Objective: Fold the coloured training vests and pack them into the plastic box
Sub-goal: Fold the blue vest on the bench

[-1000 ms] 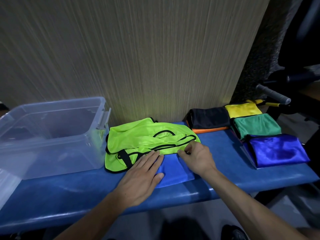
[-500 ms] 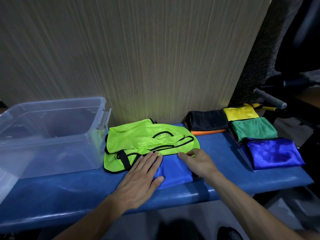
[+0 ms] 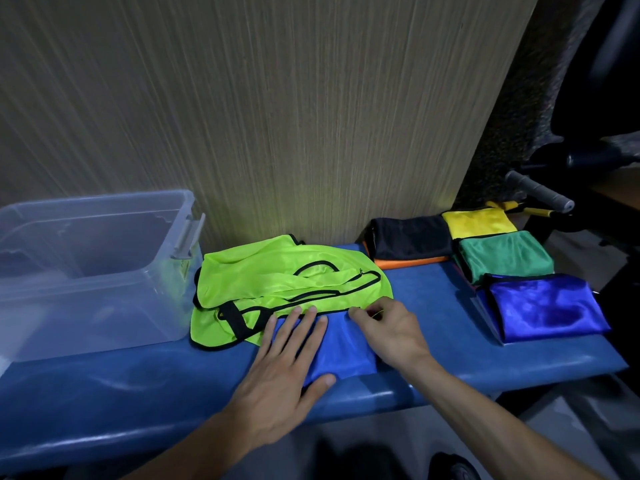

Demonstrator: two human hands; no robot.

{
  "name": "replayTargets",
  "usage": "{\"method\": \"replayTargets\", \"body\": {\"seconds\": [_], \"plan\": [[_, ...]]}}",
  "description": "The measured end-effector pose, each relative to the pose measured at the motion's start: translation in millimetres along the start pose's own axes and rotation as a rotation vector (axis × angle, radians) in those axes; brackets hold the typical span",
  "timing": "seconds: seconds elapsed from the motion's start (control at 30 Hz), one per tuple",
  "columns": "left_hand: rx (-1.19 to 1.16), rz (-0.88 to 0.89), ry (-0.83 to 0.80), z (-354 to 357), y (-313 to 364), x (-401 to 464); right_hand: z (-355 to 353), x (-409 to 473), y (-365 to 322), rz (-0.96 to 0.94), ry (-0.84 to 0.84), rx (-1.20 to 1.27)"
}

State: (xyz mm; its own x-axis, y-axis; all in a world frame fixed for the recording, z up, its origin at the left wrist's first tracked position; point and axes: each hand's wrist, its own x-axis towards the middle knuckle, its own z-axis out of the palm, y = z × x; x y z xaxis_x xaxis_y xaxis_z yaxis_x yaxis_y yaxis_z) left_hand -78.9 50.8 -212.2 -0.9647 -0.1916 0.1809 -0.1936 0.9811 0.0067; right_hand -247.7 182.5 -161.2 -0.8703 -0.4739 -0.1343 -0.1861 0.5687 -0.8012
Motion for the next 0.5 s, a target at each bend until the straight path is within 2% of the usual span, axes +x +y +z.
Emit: {"method": "replayTargets", "body": {"seconds": [0.27, 0.4, 0.5], "plan": [[-0.061, -0.031, 0.039, -2.3, 15.2, 5.7, -8.3, 9.0, -0.3, -0.128, 0.052, 0.103], [-0.033, 0.002, 0.05, -6.0, 31.6, 31.0, -40.4, 35.5, -1.3, -0.178, 0.079, 0.108], [-0.019, 0.056, 0.028, -3.5, 44.3, 61.5, -69.8, 61.0, 5.3, -0.146, 0.162, 0.051]]}}
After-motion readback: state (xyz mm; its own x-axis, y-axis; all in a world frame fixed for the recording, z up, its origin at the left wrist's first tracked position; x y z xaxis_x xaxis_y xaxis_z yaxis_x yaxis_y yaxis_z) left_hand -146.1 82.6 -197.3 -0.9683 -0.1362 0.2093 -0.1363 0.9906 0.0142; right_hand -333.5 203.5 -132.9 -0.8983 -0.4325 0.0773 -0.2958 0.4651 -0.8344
